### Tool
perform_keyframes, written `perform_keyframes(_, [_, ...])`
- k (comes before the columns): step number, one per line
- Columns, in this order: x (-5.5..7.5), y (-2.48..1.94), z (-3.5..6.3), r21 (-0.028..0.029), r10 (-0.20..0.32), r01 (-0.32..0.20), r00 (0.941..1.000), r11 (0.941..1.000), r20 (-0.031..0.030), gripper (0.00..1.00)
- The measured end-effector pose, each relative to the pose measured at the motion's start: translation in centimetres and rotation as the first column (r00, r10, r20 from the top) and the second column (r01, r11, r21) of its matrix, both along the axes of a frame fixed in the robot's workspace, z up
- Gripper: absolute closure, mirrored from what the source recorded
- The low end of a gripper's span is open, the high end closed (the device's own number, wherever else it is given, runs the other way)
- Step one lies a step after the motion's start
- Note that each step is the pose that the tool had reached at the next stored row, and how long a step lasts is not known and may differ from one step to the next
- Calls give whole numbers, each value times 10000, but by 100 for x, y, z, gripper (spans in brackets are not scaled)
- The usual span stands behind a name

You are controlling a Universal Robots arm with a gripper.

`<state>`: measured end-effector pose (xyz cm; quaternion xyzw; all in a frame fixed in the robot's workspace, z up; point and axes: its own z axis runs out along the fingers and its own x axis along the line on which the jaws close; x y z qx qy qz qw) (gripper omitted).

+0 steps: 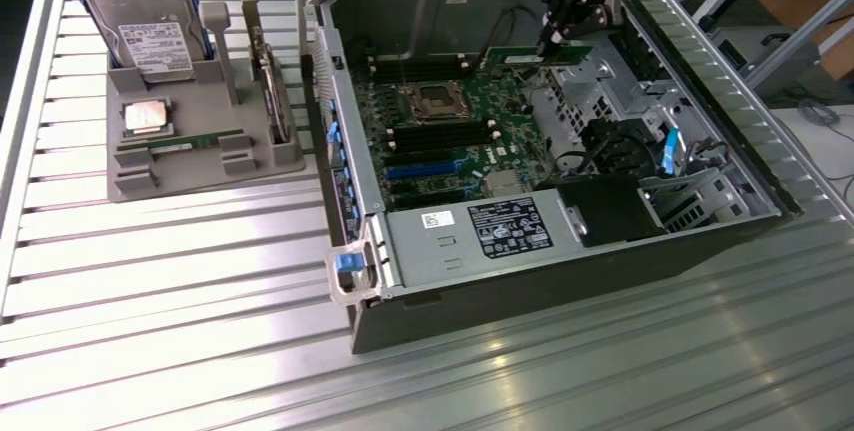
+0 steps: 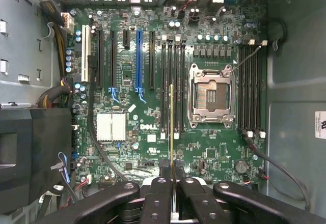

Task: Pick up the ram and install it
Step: 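Insert the ram into the slot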

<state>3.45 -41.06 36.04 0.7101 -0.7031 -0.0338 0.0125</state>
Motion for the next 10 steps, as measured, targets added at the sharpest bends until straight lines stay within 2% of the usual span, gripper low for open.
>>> perform_keyframes(10, [0, -5, -39, 1, 1, -1, 10000, 10000, 0, 87])
